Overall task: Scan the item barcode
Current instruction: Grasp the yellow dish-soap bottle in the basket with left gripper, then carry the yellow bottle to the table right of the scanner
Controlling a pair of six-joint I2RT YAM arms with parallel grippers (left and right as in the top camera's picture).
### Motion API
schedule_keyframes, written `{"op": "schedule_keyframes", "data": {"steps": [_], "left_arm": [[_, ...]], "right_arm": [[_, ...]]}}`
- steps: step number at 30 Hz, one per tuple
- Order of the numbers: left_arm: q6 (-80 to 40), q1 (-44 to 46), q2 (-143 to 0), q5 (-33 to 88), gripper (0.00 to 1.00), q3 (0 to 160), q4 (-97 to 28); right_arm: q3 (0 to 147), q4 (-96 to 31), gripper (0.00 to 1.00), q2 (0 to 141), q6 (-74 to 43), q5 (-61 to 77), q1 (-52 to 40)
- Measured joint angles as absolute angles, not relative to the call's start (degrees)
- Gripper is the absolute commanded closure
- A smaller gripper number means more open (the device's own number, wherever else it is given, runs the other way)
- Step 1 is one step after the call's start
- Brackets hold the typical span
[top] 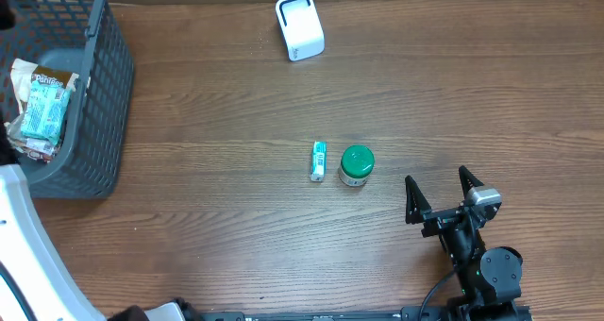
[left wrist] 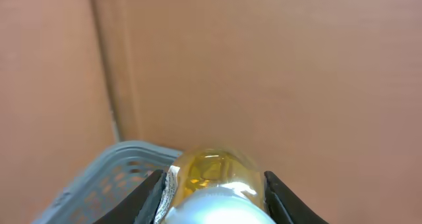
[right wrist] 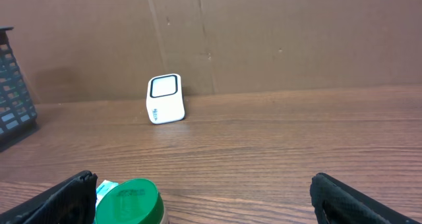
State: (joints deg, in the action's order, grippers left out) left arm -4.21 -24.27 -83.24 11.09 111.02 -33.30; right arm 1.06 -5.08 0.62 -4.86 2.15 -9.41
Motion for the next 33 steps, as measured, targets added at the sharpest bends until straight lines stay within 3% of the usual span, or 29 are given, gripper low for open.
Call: {"op": "schedule_keyframes", "data": {"steps": [20, 33], "left_arm": [[-4.5, 4.1, -89.5, 10.4, 0.64, 111.1, -49.8], [-5.3, 23.0, -105.6, 3.4, 0.63, 111.0, -47.4]], "right_arm": [[1.1, -5.1, 0.00, 0.6, -4.9, 2.1, -9.4], [1.1, -5.1, 0.00, 0.6, -4.9, 2.1, -9.4]]}}
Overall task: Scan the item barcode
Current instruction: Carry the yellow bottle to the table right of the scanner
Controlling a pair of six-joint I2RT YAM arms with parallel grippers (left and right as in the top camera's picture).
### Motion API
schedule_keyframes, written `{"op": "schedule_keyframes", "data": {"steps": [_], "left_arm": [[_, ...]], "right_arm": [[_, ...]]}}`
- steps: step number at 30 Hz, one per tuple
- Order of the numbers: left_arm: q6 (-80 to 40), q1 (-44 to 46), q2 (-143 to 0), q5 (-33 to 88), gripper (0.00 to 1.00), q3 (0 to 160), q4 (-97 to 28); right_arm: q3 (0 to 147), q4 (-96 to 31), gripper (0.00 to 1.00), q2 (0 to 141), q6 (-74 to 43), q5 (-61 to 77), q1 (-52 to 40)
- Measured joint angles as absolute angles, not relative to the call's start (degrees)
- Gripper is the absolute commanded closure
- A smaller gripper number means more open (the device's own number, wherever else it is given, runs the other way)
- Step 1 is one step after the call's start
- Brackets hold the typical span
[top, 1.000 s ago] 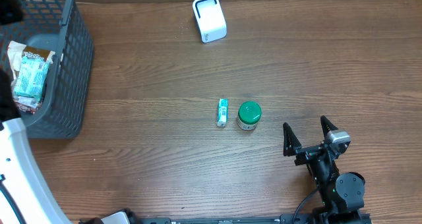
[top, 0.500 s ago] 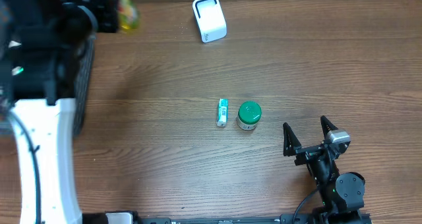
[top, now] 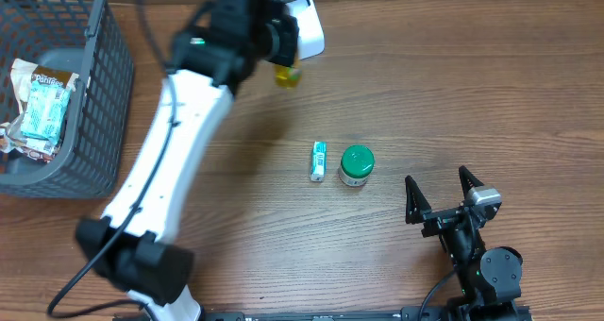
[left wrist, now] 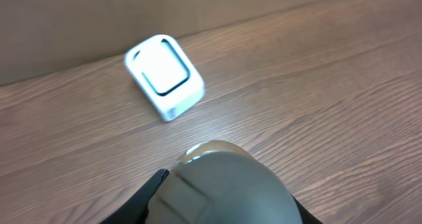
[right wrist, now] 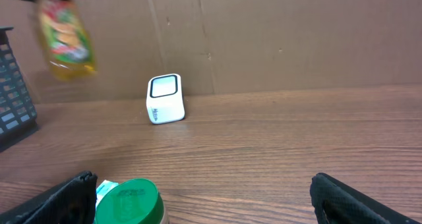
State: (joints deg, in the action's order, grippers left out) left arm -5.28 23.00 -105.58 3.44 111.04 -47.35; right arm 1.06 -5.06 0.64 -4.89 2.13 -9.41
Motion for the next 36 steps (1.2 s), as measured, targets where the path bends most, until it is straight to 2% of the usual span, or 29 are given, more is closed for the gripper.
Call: {"op": "schedule_keyframes", "data": {"steps": [11, 22, 27, 32, 33, 36], "left_arm": [[-6.0, 35.9, -118.3, -3.8, 0.62, 111.0, -36.5], [-10.1, 39.0, -126.7, -6.8, 0.57, 111.0, -28.2], [-11.7, 39.0, -128.4, -7.2, 0.47, 111.0, -27.4], [-12.1, 39.0, -128.5, -7.2, 0.42, 111.1, -27.5], [-12.1, 39.0, -128.5, -7.2, 0.39, 111.1, -27.8], [-12.2, 39.0, -128.5, -7.2, 0.21, 111.1, -28.6]], "right_arm": [[1.1, -5.1, 0.00, 0.6, -4.9, 2.2, -9.4], [1.1, -5.1, 0.00, 0.6, -4.9, 2.1, -9.4], [1.1, -5.1, 0.00, 0.6, -4.9, 2.1, -9.4], [1.1, -5.1, 0.00, 0.6, -4.9, 2.1, -9.4], [1.1, -5.1, 0.00, 0.6, -4.9, 2.2, -9.4], [1.1, -5.1, 0.00, 0.6, -4.9, 2.1, -9.4]]}}
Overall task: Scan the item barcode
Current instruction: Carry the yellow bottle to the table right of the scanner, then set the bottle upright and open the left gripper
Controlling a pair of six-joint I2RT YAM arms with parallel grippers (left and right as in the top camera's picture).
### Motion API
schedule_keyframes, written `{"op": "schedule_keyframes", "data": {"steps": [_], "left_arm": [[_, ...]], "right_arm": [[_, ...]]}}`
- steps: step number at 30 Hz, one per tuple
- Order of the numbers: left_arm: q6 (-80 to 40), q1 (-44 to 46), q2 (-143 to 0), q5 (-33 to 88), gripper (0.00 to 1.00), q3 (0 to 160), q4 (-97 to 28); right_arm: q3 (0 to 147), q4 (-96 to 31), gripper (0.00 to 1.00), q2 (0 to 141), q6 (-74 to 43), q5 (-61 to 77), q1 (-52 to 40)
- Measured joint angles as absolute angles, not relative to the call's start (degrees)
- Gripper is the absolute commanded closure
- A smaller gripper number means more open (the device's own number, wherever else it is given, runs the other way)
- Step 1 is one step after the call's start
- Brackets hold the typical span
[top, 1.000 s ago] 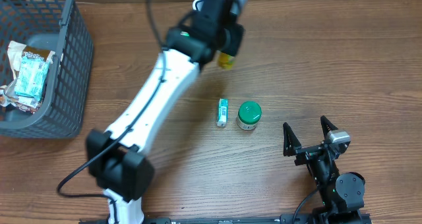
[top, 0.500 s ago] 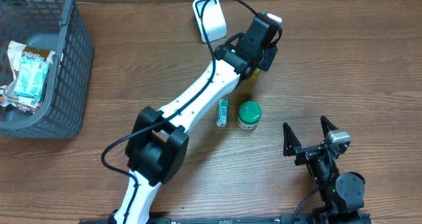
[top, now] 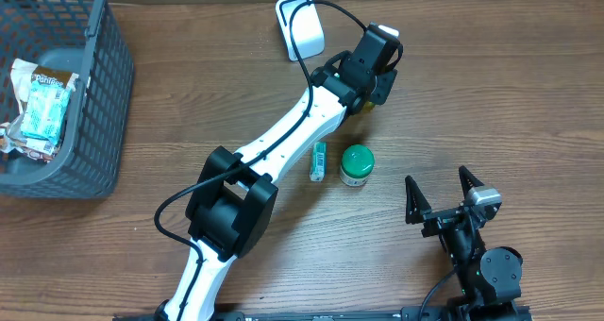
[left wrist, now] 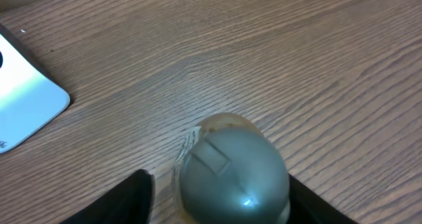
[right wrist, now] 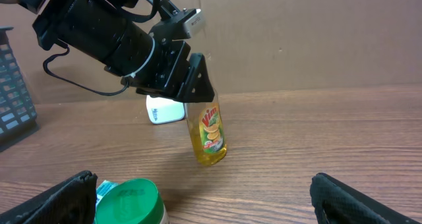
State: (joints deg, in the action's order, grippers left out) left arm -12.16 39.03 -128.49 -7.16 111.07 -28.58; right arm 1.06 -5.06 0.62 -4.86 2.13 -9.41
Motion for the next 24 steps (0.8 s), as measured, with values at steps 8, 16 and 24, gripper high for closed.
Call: {"op": "schedule_keyframes", "data": {"steps": [8, 16, 24], "left_arm": [[-13.2, 39.0, -128.5, -7.2, 0.02, 111.1, -28.1], [-13.0, 38.1, -124.5, -6.4, 0.01, 113.4, -31.4], [-12.9, 34.0, -109.6, -6.0, 0.00, 115.2, -40.1]], "right_arm": [[1.1, -5.1, 0.00, 0.6, -4.8, 2.2, -9.4], [1.1, -5.1, 0.00, 0.6, -4.9, 2.2, -9.4], [1.1, -5.1, 0.00, 0.6, -4.9, 2.1, -9.4]]}}
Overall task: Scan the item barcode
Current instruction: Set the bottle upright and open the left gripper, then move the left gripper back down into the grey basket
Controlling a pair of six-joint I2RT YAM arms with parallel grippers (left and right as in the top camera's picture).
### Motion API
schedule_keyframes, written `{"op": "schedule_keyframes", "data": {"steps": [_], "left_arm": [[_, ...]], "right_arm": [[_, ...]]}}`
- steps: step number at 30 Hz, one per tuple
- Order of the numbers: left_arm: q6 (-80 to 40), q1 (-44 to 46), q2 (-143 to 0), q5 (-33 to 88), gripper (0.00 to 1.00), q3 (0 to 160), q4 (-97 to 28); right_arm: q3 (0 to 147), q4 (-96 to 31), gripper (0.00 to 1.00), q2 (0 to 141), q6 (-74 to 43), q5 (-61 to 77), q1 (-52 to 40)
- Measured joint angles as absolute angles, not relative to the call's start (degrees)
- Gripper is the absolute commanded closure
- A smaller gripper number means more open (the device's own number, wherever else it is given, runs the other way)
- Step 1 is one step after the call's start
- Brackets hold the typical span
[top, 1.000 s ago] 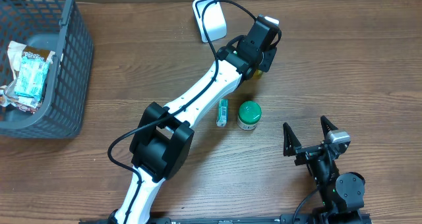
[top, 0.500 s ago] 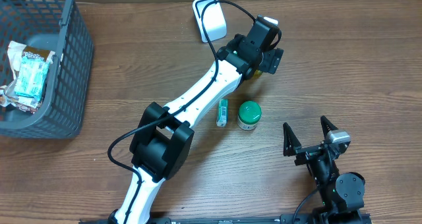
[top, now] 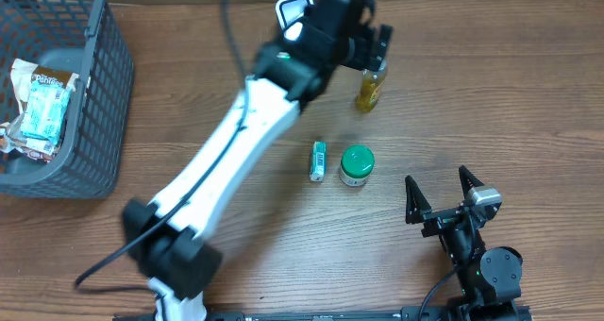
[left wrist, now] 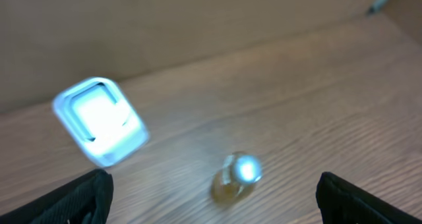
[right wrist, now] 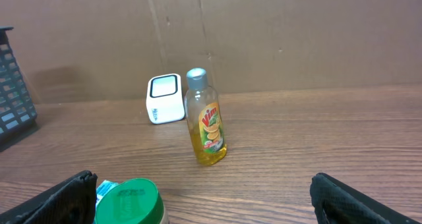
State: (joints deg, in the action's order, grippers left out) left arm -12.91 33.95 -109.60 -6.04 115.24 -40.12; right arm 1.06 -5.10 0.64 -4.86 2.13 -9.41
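Observation:
The yellow dish-soap bottle with a silver cap stands upright on the table, right of the white scanner. In the right wrist view the bottle stands free, its label facing this camera, with the scanner behind it to the left. My left gripper hangs open above the bottle and holds nothing; its view looks down on the bottle's cap and the scanner. My right gripper rests open near the front right.
A green-lidded jar and a small teal tube lie mid-table in front of the bottle. A dark basket holding packets stands at the far left. A cardboard wall backs the table.
My left gripper was down around the bottle's cap as the bottle stood on the table. Now it is raised clear and open, and the bottle stands alone. The right arm is unmoved.
My left gripper held the bottle over the basket at the far left. Then it held the bottle in the air close to the scanner. Then the bottle stood on the table right of the scanner, with the gripper at its cap. Now it is let go.

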Motion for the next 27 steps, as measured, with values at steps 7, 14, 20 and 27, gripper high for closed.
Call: {"op": "schedule_keyframes", "data": {"steps": [7, 14, 20, 27], "left_arm": [[-12.8, 23.2, -99.4, -6.1, 0.00, 115.9, -51.1], [-11.3, 9.7, -92.9, -10.6, 0.00, 115.9, -61.6], [-9.8, 1.4, -88.8, -19.9, 0.00, 115.9, -62.6], [-5.3, -6.0, -89.1, -25.3, 0.00, 115.9, -62.6]], "right_arm": [[1.1, -5.1, 0.00, 0.6, -4.8, 2.2, -9.4], [1.1, -5.1, 0.00, 0.6, -4.9, 2.2, -9.4], [1.1, -5.1, 0.00, 0.6, -4.9, 2.2, -9.4], [1.1, -5.1, 0.00, 0.6, -4.8, 2.2, -9.4]]}}
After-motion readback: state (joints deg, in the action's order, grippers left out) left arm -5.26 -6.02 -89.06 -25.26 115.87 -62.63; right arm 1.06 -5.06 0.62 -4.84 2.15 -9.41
